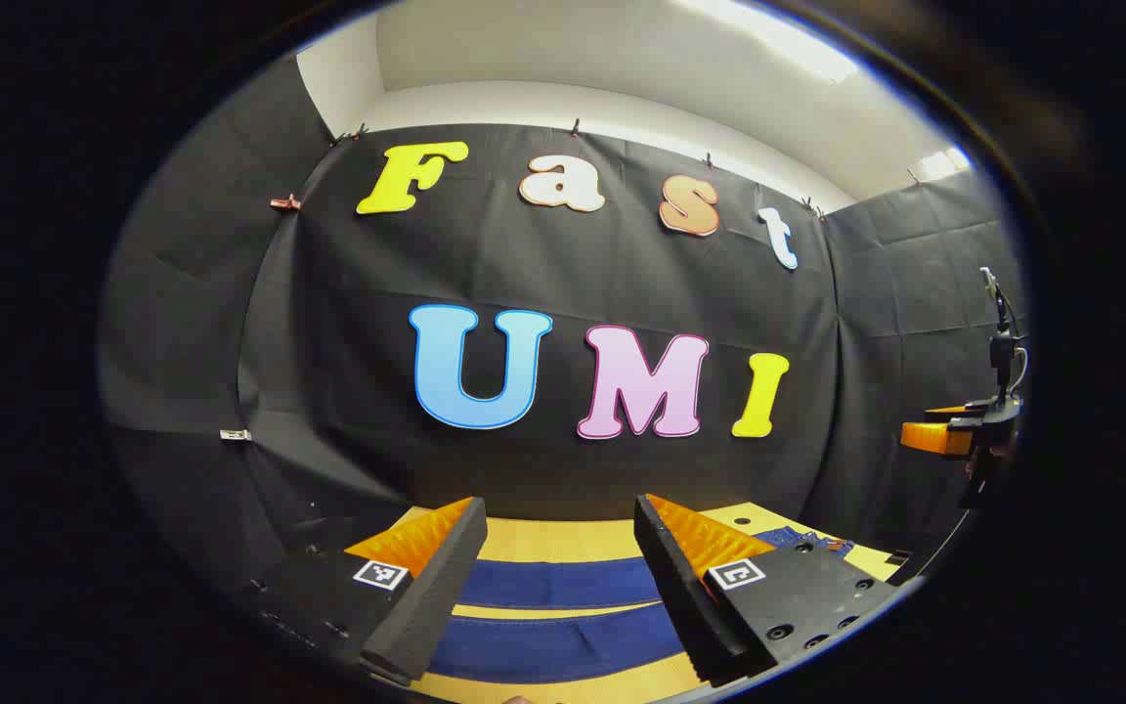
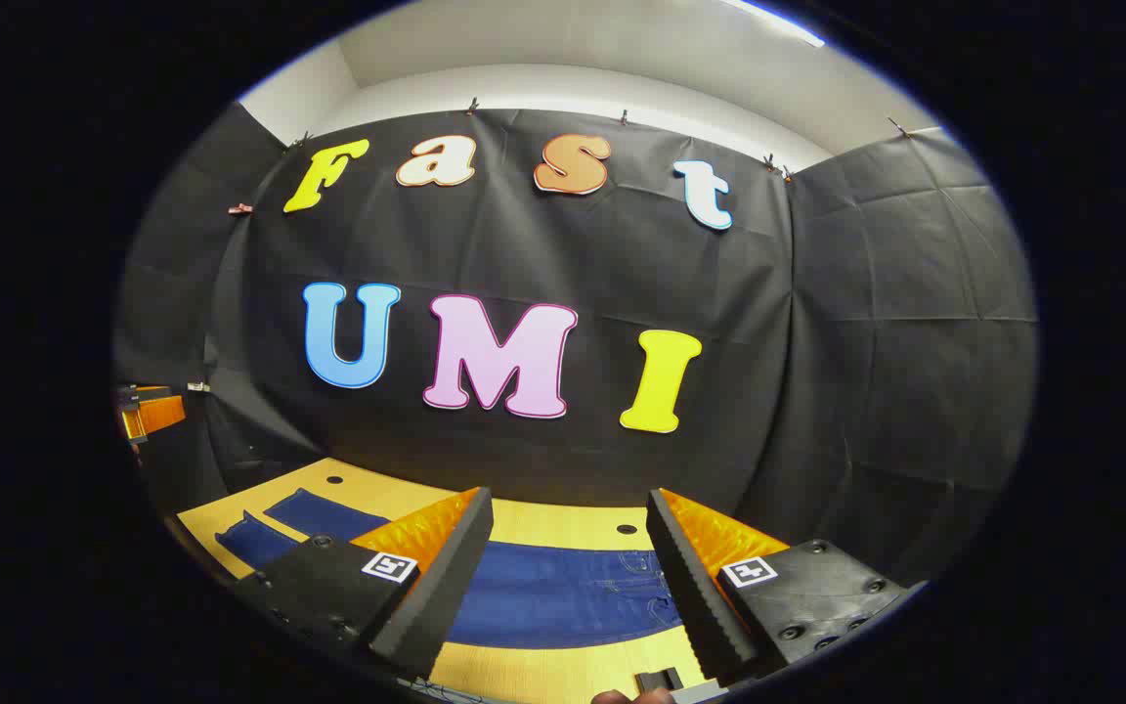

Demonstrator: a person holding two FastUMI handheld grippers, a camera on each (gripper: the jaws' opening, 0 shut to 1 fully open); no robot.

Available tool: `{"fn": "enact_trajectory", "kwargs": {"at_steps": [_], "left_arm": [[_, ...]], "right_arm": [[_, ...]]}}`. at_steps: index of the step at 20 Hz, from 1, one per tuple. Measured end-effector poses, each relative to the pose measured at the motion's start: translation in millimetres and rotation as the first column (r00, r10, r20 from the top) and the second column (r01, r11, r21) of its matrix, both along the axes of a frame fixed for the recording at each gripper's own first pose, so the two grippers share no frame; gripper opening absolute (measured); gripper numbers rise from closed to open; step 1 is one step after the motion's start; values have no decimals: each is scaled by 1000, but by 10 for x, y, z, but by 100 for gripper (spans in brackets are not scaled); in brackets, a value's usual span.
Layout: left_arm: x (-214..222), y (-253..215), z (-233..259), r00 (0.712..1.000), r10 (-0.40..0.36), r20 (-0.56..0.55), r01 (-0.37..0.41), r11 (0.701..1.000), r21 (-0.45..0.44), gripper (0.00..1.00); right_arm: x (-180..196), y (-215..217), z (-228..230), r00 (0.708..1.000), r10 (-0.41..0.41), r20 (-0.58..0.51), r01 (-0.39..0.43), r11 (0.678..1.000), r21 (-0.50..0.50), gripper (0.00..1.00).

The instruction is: Grasp the waist and the cuffs of the jeans and fold them to make the two legs overlap; first hold the waist and fold one-third of the jeans toward the cuffs, then hold the cuffs and fold the remaining one-third in the same direction to finish folding.

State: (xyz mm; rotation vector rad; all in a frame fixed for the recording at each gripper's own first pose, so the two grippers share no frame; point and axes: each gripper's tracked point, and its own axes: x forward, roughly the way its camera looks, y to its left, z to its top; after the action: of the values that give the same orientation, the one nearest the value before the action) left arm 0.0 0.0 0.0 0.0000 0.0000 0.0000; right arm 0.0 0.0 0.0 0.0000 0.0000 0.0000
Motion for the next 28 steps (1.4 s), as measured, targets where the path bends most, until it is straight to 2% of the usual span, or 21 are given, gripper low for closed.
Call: {"fn": "enact_trajectory", "kwargs": {"at_steps": [2,7,8,16,17,18,20,21,24,25,28], "left_arm": [[-2,14,-1,1000,3,-1,-3,1000,1,96],[-95,19,7,1000,-2,-7,2,1000,22,96],[-113,2,-1,1000,-5,-7,5,1000,25,96],[-210,6,8,1000,-15,-6,15,999,38,95],[-207,20,-3,1000,-16,-11,16,999,31,96],[-227,48,-45,1000,-17,-19,17,1000,17,96],[-257,167,-127,999,-10,-41,10,1000,-7,92],[-278,249,-162,999,-9,-54,8,1000,-11,96],[-349,443,-338,993,-31,-112,33,999,14,96],[-357,498,-388,991,-42,-129,46,998,32,96],[-326,502,-646,972,-126,-200,143,987,72,96]], "right_arm": [[-22,-53,-10,1000,-9,-2,9,1000,-1,97],[-90,-146,-30,1000,-27,-2,27,1000,-3,97],[-102,-160,-26,1000,-29,1,29,1000,-3,100],[-155,-152,-60,1000,-24,1,24,1000,-18,97],[-156,-158,-86,1000,-22,-10,22,1000,-20,92],[-161,-183,-124,999,-28,-25,28,999,-20,97],[-158,-214,-150,999,-30,-43,29,999,-16,97],[-163,-217,-166,998,-26,-50,25,999,-20,97],[-122,-265,-287,997,-14,-78,9,998,-68,97],[-103,-281,-338,996,-11,-90,3,996,-86,100],[-31,-268,-565,988,24,-153,-42,992,-118,93]]}}
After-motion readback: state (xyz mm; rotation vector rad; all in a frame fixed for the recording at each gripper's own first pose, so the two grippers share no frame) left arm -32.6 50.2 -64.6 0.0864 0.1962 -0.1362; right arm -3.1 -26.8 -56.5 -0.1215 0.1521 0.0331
